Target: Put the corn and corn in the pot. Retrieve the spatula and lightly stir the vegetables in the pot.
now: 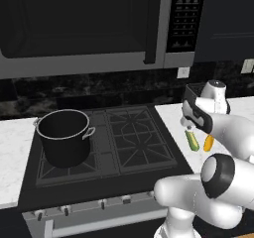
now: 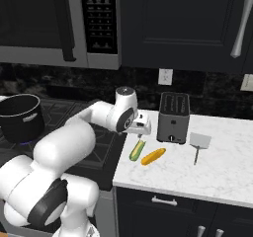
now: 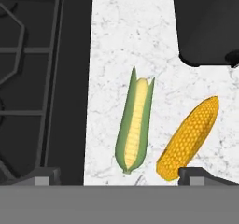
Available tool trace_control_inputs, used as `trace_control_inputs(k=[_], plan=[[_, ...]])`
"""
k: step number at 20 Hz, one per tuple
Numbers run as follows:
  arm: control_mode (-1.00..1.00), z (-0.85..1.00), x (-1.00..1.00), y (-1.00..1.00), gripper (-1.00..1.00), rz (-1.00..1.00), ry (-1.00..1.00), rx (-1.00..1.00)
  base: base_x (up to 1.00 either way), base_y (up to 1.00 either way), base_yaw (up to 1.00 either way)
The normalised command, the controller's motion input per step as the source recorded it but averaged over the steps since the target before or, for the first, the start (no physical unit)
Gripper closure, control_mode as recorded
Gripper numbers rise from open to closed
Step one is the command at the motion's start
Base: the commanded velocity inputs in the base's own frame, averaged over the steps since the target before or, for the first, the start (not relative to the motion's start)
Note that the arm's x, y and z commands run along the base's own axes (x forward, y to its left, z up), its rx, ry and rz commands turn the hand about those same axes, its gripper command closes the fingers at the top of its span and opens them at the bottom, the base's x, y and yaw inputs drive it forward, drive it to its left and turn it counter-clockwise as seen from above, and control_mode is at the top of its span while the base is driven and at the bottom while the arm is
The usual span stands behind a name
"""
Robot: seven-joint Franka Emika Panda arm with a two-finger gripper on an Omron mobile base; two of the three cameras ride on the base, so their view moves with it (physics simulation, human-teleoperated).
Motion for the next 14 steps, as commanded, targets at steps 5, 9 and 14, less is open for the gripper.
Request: trace_control_inputs(k=[5, 9, 14], plan=[[-1.0, -0.46, 0.11, -0.16, -1.0, 0.0, 0.0, 0.0, 0.0, 0.0, 0.0], [-1.0, -0.4, 0.08, -0.17, -1.0, 0.0, 0.0, 0.0, 0.0, 0.0, 0.0], [-1.0, -0.33, 0.11, -0.09, -1.0, 0.0, 0.0, 0.0, 0.0, 0.0, 0.0]])
